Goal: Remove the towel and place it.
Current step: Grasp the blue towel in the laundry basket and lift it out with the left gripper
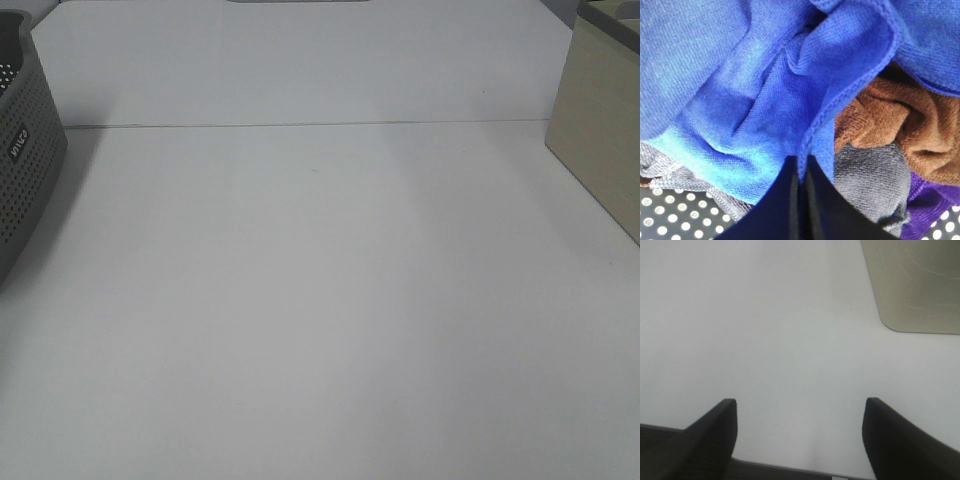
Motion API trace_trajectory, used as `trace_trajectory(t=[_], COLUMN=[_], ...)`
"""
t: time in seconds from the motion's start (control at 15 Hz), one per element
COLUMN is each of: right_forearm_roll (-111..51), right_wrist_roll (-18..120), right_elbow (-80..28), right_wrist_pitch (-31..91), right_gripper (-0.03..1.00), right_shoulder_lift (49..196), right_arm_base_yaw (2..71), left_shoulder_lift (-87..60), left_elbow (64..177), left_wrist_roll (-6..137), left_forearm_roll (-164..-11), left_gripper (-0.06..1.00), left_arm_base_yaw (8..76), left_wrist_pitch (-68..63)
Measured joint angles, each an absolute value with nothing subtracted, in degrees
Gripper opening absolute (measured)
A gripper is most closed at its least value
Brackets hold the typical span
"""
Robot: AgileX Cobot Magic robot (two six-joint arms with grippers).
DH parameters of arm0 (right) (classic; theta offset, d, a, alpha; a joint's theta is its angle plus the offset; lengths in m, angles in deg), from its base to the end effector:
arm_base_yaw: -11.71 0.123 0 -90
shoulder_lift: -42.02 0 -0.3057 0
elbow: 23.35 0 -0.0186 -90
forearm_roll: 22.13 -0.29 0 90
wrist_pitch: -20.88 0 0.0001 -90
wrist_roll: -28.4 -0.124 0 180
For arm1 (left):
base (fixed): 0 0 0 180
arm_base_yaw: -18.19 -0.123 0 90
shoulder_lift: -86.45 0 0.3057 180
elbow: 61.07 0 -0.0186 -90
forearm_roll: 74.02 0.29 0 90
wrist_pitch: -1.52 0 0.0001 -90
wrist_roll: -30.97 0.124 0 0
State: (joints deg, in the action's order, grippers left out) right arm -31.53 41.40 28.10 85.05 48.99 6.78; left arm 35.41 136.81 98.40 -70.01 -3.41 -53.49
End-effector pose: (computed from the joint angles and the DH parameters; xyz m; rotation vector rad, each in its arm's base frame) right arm 0.0389 0.0149 0.2622 -0.1597 2.1215 0.0152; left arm 0.4616 0.1904 0.1536 1.2117 2.7388 0.3226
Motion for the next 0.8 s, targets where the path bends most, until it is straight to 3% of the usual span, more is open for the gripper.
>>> trace_trajectory(t=[0.8], right_forearm_roll=[-31.53], right_wrist_roll=[41.40], right_elbow=[28.10], right_wrist_pitch=[85.05], right_gripper=[0.70], right_shoulder_lift=[48.99], right_arm_base_yaw=[6.78], left_shoulder_lift=[14.03], left_elbow=[138.64], left_wrist_roll=[98.23], left_forearm_roll=[-70.01], left_gripper=[0.00], left_arm_base_yaw=[5.47], left_wrist_pitch=[-53.08])
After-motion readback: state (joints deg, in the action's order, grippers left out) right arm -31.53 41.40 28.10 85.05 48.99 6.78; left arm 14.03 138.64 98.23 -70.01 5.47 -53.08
